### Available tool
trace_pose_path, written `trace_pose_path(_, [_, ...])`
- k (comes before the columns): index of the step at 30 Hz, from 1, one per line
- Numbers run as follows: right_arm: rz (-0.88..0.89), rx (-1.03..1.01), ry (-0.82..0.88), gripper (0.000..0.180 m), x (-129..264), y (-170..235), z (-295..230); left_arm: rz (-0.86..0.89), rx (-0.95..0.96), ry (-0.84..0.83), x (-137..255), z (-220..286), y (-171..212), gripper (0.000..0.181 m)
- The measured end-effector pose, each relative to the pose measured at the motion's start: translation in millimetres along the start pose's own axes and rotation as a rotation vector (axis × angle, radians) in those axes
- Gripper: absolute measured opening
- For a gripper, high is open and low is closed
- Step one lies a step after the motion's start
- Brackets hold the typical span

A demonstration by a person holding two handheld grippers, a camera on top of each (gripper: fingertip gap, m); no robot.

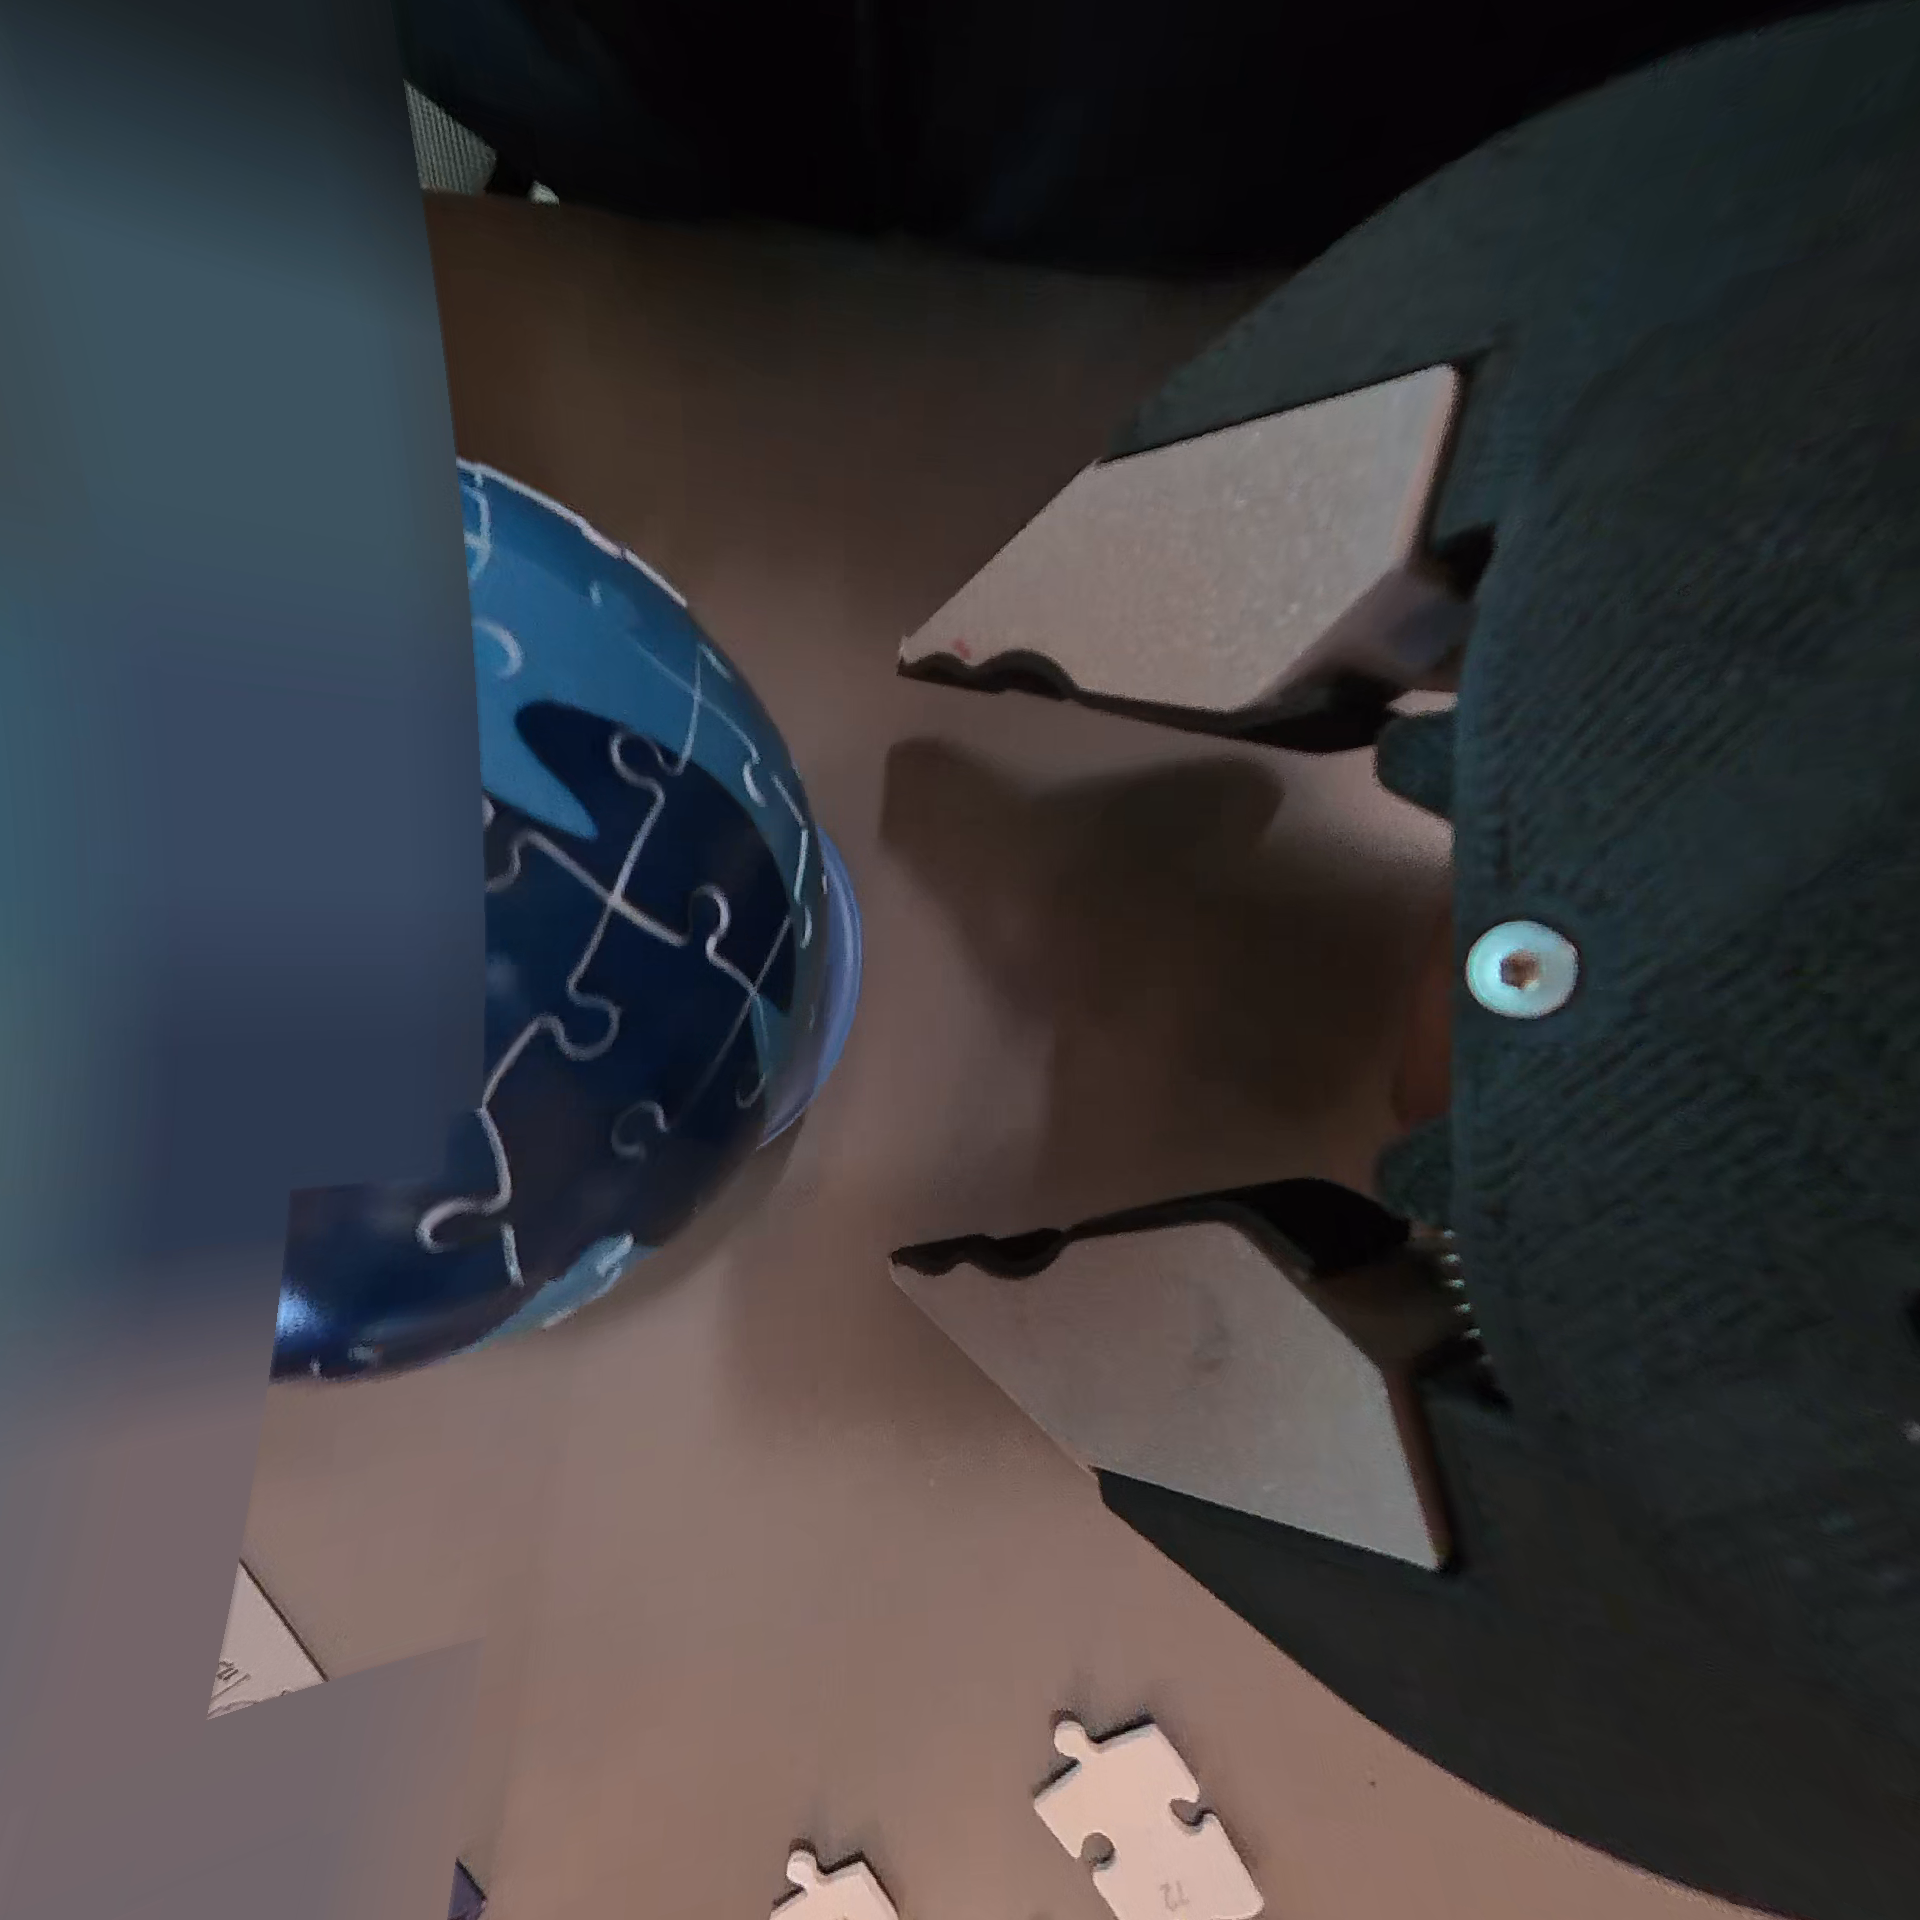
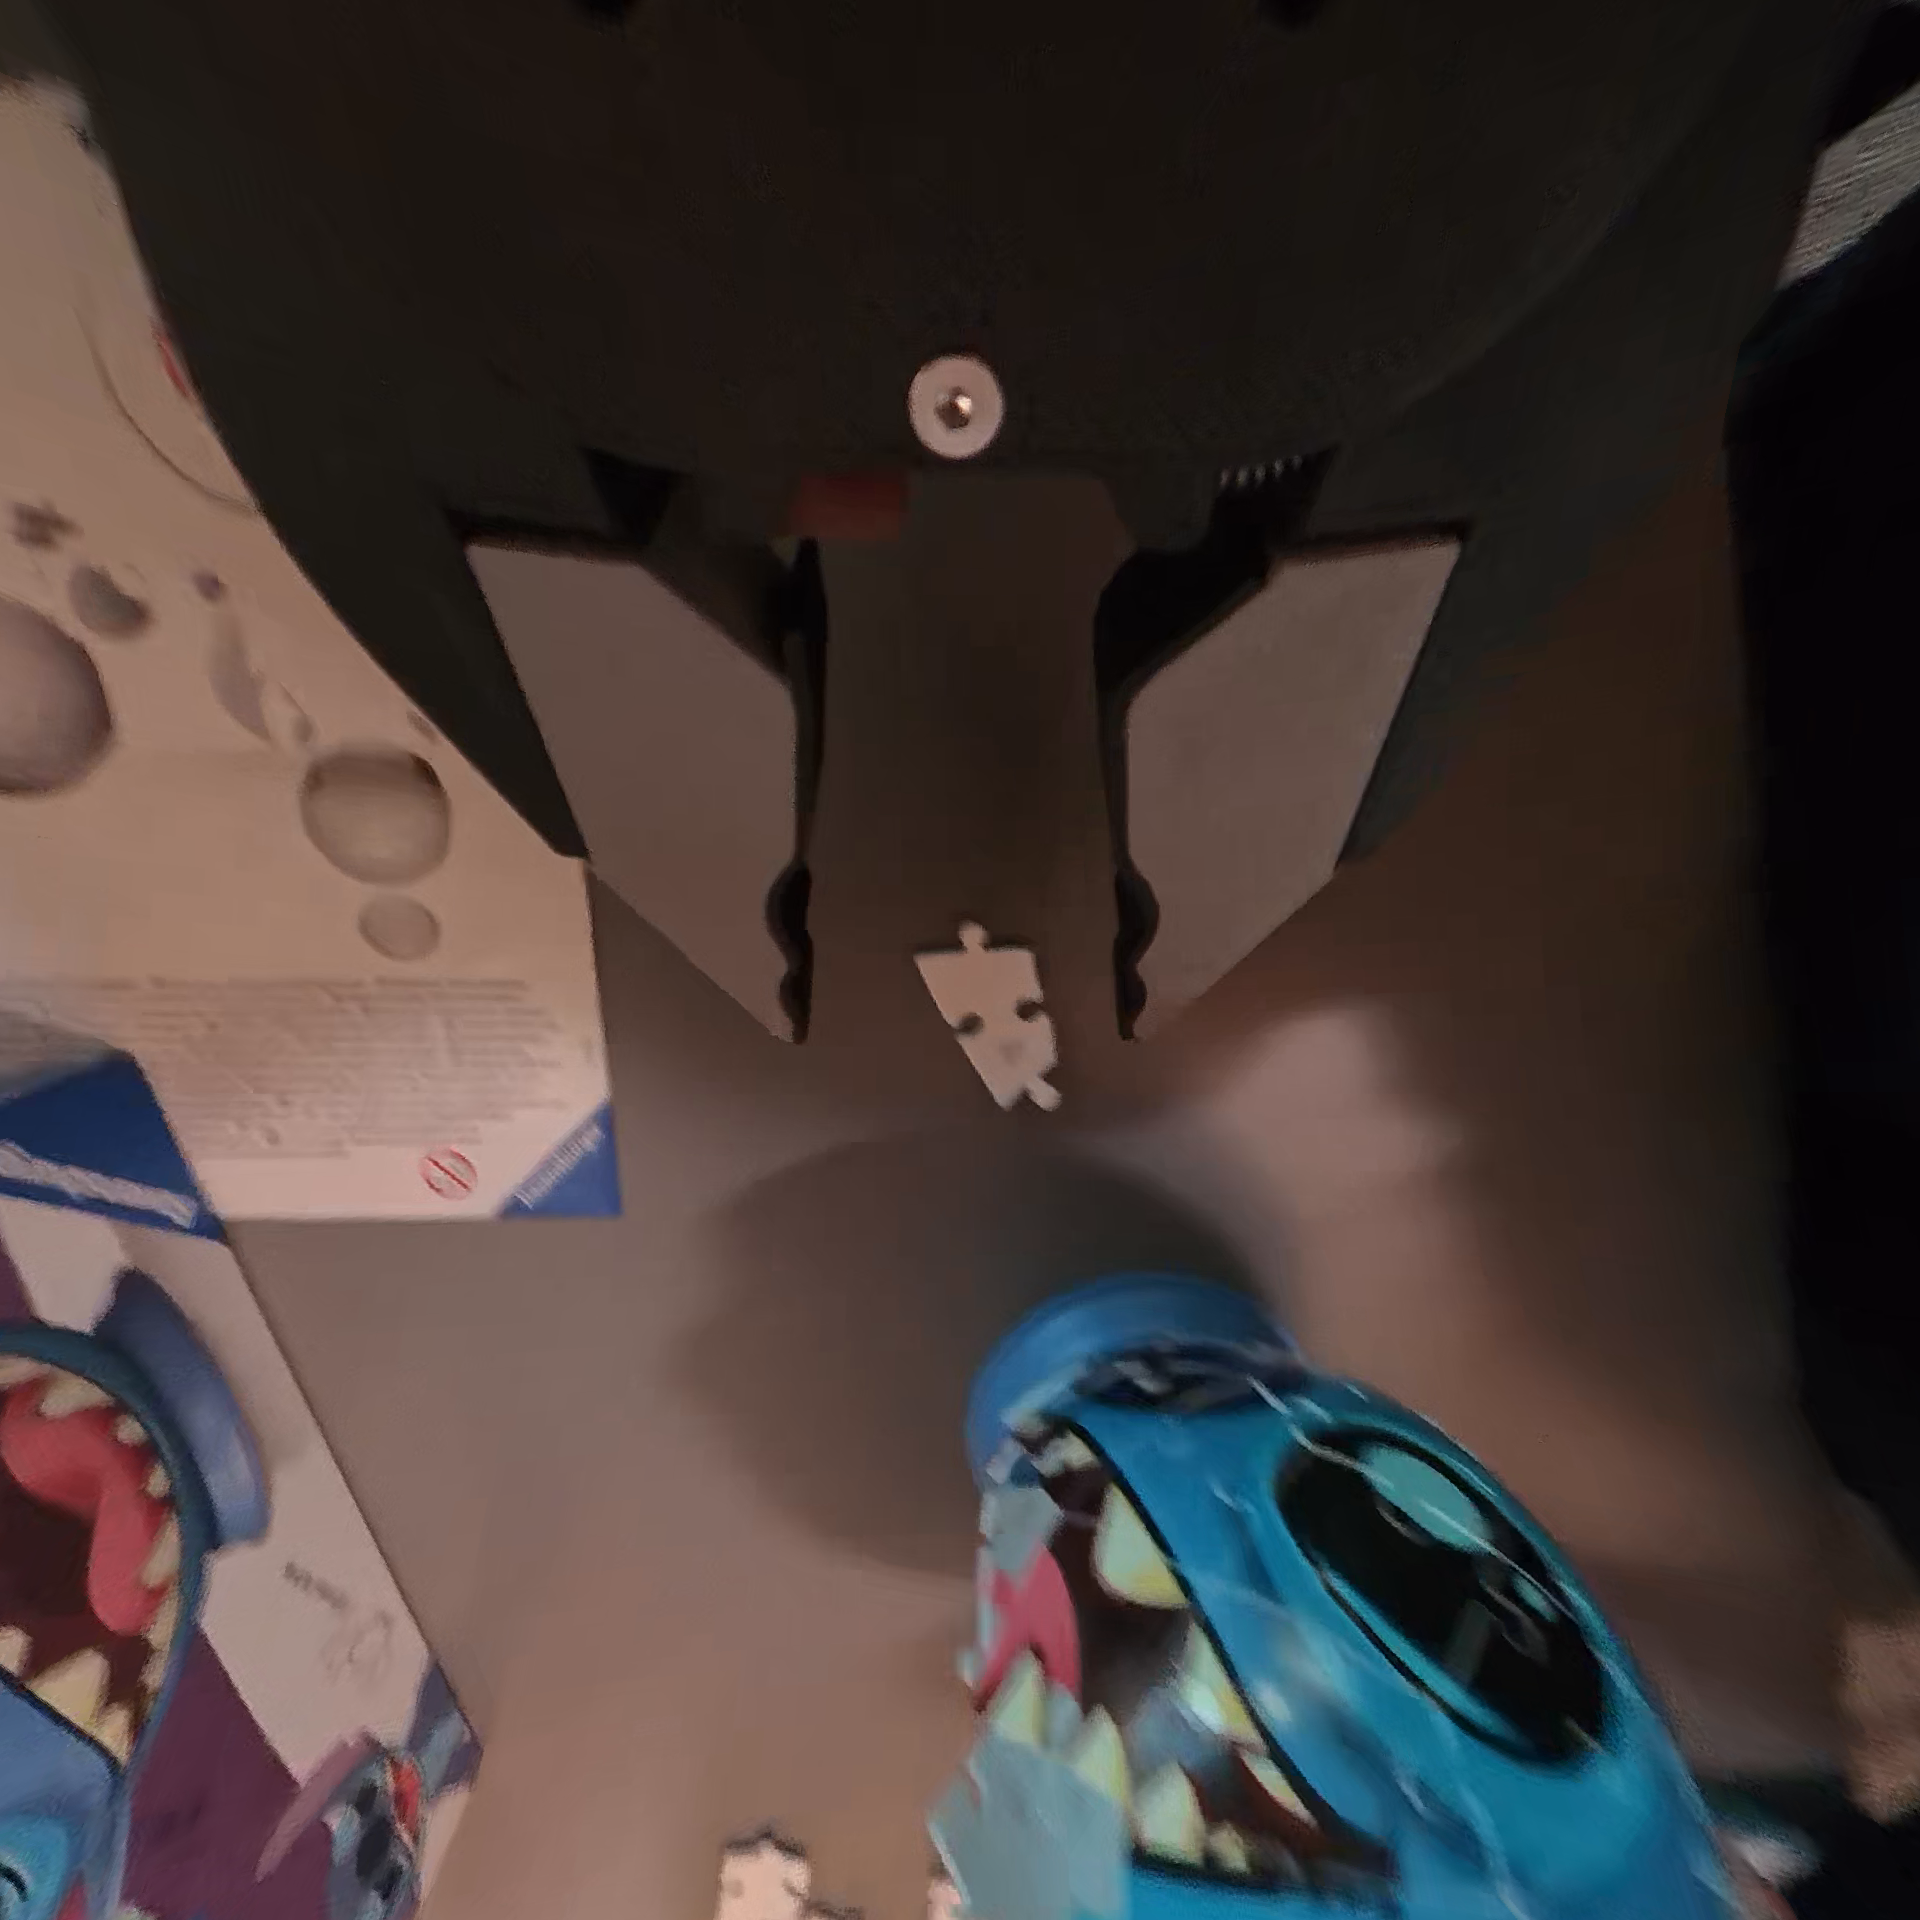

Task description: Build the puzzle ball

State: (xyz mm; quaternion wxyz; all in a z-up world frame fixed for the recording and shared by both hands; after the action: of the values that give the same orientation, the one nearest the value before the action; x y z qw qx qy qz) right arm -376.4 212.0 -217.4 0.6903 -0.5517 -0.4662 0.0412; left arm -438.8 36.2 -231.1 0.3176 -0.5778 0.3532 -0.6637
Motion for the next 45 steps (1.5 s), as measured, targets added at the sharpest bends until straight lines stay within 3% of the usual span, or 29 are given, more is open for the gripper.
trace_pose_path(5, [0.061, 0.057, -0.106, 0.061, -33, -20, -20, -0.059, -0.074, 0.010, -9, 8, 5, 0.104])
trace_pose_path(13, [-0.013, 0.184, -0.322, 0.089, -68, -25, -19, -0.075, -0.075, 0.082, -6, 5, 9, 0.104])
trace_pose_path(23, [-0.030, 0.234, -0.471, 0.085, -84, -32, -36, -0.065, -0.039, 0.133, -5, 3, 7, 0.102])
trace_pose_path(36, [-0.042, 0.226, -0.462, 0.085, -73, -23, -70, -0.109, -0.099, 0.184, 17, 5, 24, 0.105])
trace_pose_path(45, [-0.033, 0.181, -0.471, 0.084, -66, -20, -90, 0.038, -0.103, 0.134, 39, 6, 2, 0.106])
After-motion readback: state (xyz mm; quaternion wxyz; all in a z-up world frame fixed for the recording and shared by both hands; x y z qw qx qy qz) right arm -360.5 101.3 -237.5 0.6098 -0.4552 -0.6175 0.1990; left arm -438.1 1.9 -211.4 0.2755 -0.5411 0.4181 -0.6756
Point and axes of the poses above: each gripper's, where its closed fingertips meet, x back along the fingers, y out of its underside, z = x × y across the jaws, the point moved 1 cm from there along x, back along the fingers, and after that the axes turned 5 degrees about z, right-handed, at the moved point
